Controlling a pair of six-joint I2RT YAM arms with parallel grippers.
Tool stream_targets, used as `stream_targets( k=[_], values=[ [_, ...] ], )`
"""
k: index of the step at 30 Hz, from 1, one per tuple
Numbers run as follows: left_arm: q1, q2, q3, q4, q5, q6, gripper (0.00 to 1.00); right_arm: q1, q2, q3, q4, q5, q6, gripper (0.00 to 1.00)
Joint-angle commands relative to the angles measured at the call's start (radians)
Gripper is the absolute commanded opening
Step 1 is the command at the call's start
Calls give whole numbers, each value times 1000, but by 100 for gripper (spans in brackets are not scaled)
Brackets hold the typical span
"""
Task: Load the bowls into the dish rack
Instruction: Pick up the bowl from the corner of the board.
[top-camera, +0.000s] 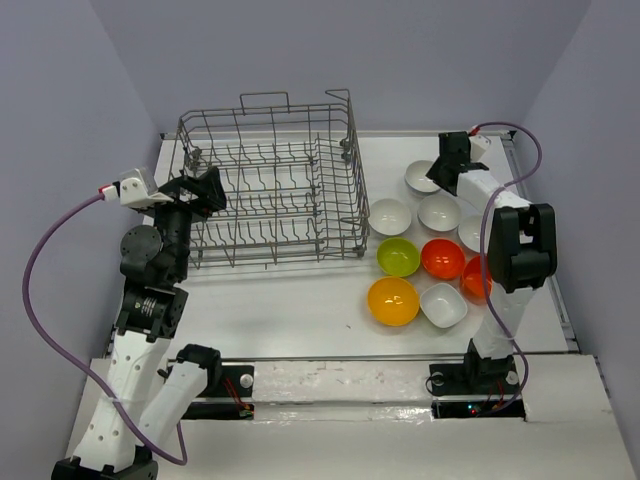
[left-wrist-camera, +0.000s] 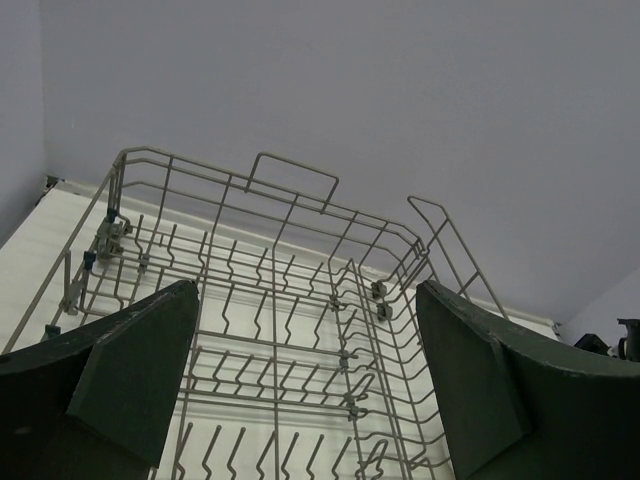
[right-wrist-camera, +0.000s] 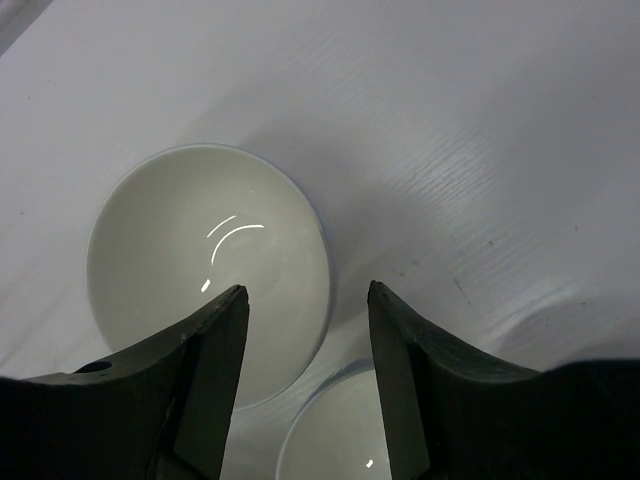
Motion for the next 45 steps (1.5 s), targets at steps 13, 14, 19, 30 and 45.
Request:
stream_targets(
  k=[13, 14, 19, 30, 45],
  values=[
    [-6, 2, 20, 40, -18, 15, 99, -48, 96, 83, 56, -24, 24, 50],
    [-6, 4, 20, 39, -18, 15, 99, -48, 103, 91, 58, -27, 21, 46],
    [-6, 6, 19, 39, -21, 15, 99, -48, 119, 103, 56, -39, 18, 20],
    [-6, 13, 28, 25, -19, 15, 99, -48, 47, 86, 73, -38, 12, 1],
    [5, 81, 185, -42, 66, -2, 99, 26, -337, 75, 78, -61, 4, 1]
  ],
)
